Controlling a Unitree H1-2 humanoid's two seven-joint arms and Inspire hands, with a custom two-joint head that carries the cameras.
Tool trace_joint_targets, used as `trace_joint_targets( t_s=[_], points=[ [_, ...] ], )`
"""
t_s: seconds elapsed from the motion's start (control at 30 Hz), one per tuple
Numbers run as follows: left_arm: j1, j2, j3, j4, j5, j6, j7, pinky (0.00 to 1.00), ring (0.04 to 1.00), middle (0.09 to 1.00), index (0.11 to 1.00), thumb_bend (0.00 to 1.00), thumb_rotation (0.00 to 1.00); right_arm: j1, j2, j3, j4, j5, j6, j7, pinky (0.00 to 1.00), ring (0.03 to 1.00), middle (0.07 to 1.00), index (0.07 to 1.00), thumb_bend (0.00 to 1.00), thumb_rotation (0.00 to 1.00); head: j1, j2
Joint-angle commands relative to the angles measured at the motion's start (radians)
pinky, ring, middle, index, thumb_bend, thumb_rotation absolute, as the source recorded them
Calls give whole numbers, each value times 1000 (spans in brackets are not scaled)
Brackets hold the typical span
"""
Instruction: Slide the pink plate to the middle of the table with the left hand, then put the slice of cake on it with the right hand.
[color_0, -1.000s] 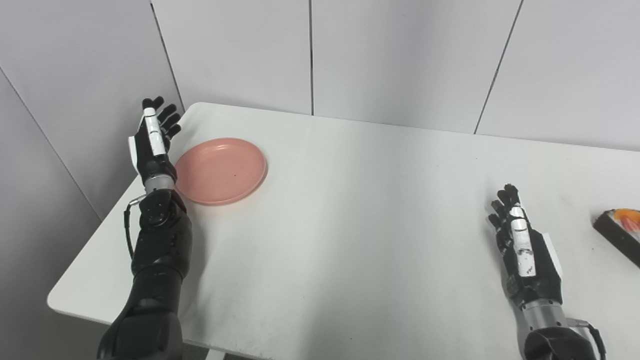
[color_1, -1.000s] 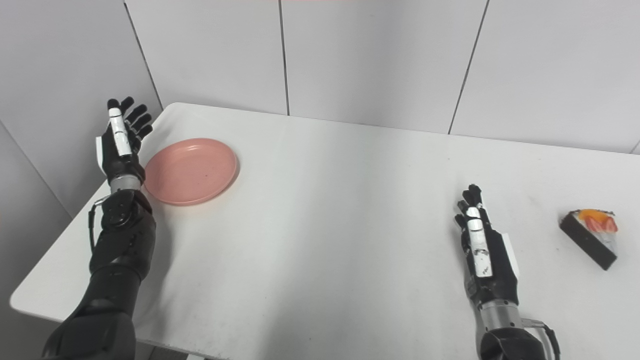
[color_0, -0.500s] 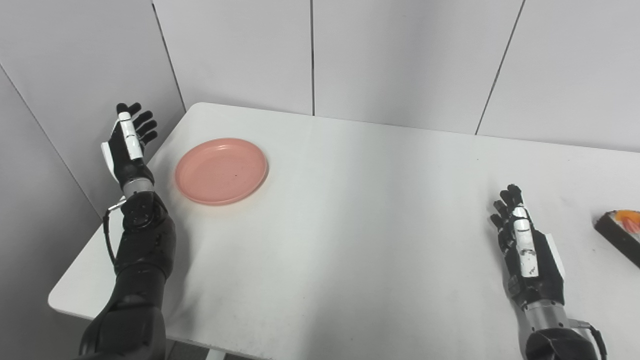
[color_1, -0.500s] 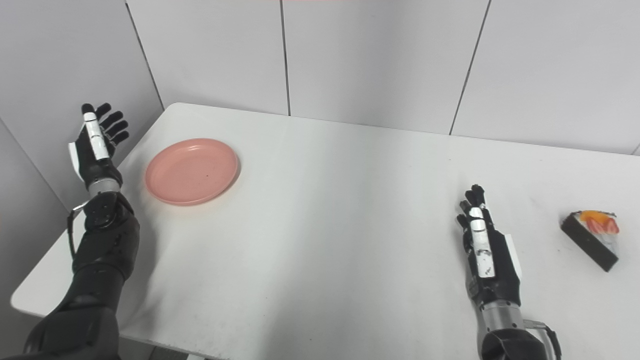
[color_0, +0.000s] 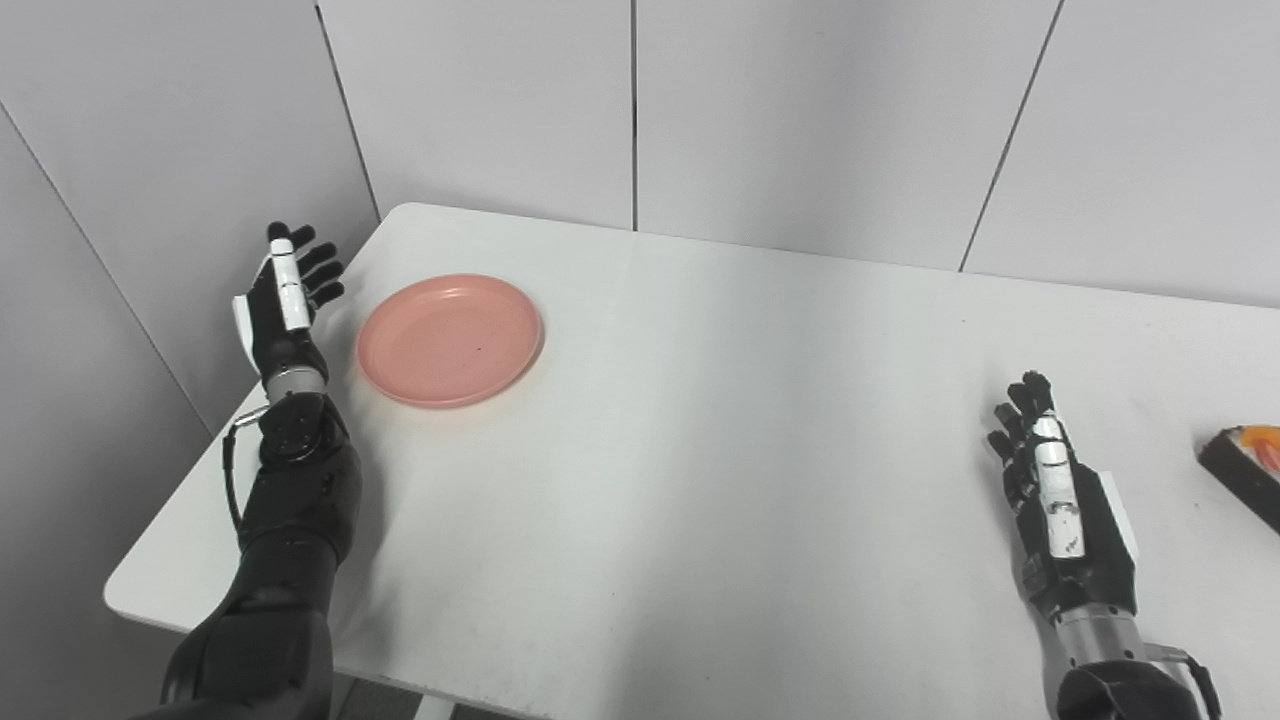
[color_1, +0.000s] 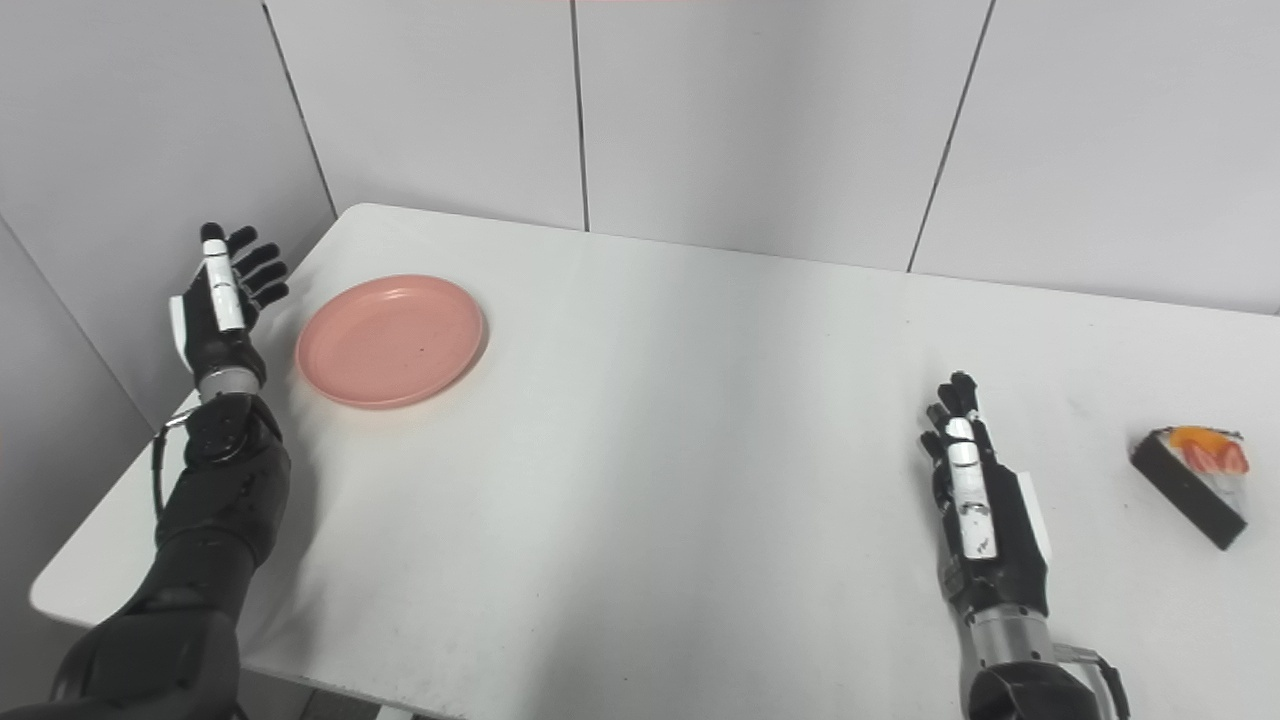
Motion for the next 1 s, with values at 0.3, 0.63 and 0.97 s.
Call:
trace_joint_targets(
  t_s=[0.3,0.63,0.97],
  points=[
    [-24,7,-47,-35,-16,81,-115,833,810,796,803,710,1000,-6,4,-3,-4,3,-40,7,1000,1000,1000,1000,643,923,-2,3],
    [-15,-8,-92,-52,2,131,-161,997,921,885,885,687,1000,-6,-1,-3,-7,-1,-36,8,1000,1000,1000,1000,650,916,-1,8],
    [-16,-29,-119,-69,-3,153,-202,998,933,898,896,716,1000,-6,1,-3,-6,-6,-39,4,1000,999,1000,1000,660,912,-4,9]
  ],
)
